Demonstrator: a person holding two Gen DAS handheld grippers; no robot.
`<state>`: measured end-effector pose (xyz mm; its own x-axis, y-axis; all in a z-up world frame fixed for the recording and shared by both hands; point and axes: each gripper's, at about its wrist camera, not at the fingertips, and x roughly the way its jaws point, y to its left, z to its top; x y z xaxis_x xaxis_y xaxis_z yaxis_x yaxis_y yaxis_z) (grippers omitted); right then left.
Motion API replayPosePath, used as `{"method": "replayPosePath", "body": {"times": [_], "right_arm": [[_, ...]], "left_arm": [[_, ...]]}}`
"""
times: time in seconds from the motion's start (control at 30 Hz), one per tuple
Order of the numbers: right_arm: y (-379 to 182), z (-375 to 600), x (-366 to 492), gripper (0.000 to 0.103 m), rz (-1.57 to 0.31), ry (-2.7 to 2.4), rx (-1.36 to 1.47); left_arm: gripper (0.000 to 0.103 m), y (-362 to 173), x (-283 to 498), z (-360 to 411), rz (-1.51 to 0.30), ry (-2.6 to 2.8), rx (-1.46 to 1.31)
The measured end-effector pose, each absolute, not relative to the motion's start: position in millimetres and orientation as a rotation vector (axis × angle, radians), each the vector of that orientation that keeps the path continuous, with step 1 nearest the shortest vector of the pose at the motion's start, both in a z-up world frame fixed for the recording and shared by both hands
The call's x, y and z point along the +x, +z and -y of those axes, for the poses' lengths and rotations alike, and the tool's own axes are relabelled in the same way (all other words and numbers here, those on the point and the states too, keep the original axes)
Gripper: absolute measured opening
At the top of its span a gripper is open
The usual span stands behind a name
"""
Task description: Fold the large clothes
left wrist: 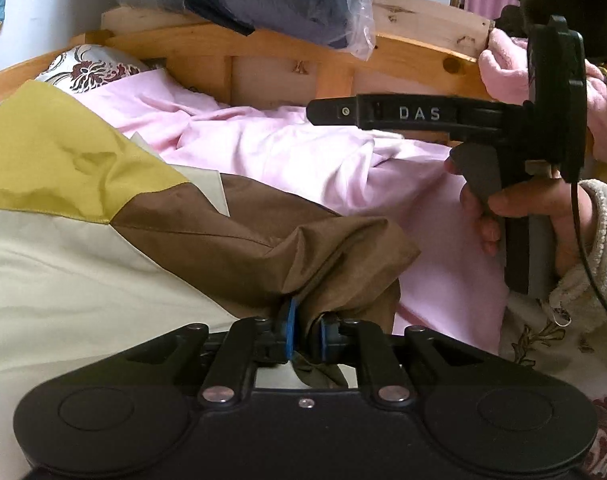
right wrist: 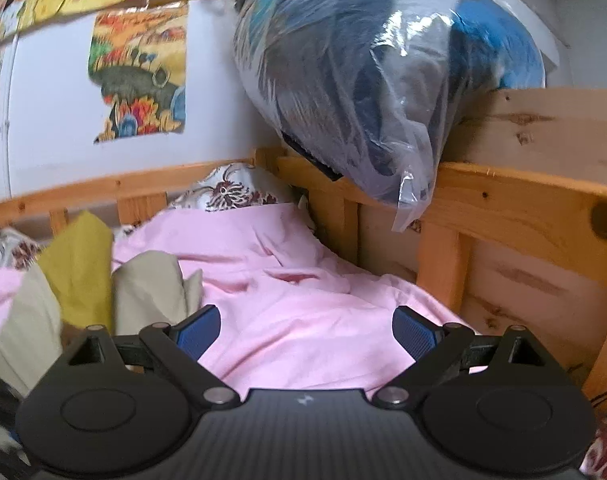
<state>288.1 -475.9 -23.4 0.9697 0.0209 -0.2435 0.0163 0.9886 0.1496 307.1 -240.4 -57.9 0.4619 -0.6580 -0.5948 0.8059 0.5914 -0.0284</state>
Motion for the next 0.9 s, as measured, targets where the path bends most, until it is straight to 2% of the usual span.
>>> {"method": "replayPosePath", "body": {"times": [0.17,0.3,0.33,0.37,0.4,0.43,0.47,0.7,0.83,0.9], "right_arm": [[-24,482,296,0.096,-0.267,0.074,0.232],[-26,475,300,0.097,-0.292,0.145,0.270],[-26,474,300,0.098,-0.296,0.165,0.273],[-26,471,300,0.099,-0.300,0.180,0.273],[-26,469,300,0.099,-0.303,0.188,0.269],[-26,468,300,0.100,-0.305,0.190,0.260],[-27,466,301,0.100,-0.306,0.184,0.252],[-35,478,305,0.101,-0.312,0.136,0.341],[-31,479,297,0.101,-0.225,0.185,0.394],[-26,469,295,0.101,-0.199,0.246,0.377]], "left_arm": [[0.017,-59,313,245,-0.634,-0.919,0.252],[0.026,-49,309,246,-0.647,-0.881,0.234],[0.033,-46,307,247,-0.658,-0.860,0.206],[0.047,-42,305,246,-0.667,-0.852,0.171],[0.054,-38,302,246,-0.669,-0.848,0.132],[0.071,-33,298,245,-0.664,-0.850,0.101],[0.082,-29,293,244,-0.658,-0.853,0.075],[0.089,1,245,201,-0.589,-0.775,-0.106],[0.101,17,222,160,-0.480,-0.552,-0.177],[0.102,18,223,143,-0.464,-0.410,-0.201]]}}
